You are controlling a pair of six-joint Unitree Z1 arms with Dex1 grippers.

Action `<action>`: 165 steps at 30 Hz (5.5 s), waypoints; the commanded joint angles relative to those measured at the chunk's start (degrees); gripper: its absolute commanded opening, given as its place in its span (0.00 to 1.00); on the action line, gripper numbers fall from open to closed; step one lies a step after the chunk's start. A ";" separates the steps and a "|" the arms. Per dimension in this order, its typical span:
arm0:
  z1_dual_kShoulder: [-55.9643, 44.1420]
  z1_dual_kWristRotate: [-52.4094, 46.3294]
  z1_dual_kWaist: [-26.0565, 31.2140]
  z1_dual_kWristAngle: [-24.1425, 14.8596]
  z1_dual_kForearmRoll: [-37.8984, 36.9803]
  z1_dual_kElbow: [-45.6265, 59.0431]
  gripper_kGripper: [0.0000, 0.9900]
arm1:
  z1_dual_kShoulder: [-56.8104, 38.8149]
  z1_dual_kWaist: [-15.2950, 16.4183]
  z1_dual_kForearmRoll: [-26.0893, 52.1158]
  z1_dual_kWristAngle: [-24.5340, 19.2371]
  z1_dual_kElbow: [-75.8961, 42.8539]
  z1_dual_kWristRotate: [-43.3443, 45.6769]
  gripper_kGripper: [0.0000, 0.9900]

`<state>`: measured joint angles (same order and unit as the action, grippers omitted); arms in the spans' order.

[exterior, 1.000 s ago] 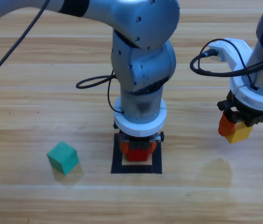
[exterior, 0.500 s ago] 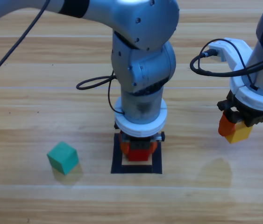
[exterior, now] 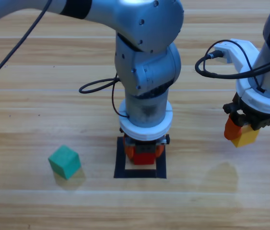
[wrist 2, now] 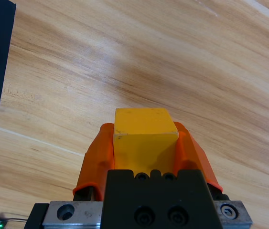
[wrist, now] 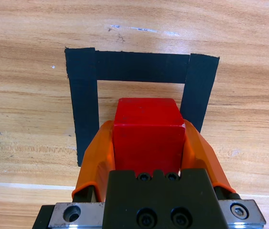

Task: Stack the blocks in the rectangular block: red at the bottom, yellow in the middle, green on top

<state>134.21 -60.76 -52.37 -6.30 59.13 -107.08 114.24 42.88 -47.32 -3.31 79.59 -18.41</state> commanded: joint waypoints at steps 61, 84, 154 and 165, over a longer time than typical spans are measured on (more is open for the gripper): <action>-70.58 21.03 -0.19 -10.31 -18.52 54.00 1.00 | 29.55 15.92 -30.28 0.32 54.35 -28.96 0.03; -69.17 20.24 -0.11 -9.87 -19.05 54.79 1.00 | 33.77 15.92 -30.63 1.03 55.58 -29.05 0.03; -20.31 -39.44 8.51 -0.11 2.13 25.43 0.96 | -27.66 3.44 22.54 12.37 -21.50 5.32 0.99; -18.81 -36.80 13.61 2.70 -6.57 32.20 1.00 | -27.31 3.35 22.54 12.37 -21.50 5.41 0.99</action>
<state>112.77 -98.04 -41.30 -4.14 53.46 -76.78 88.29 48.03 -26.51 7.92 60.00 -13.61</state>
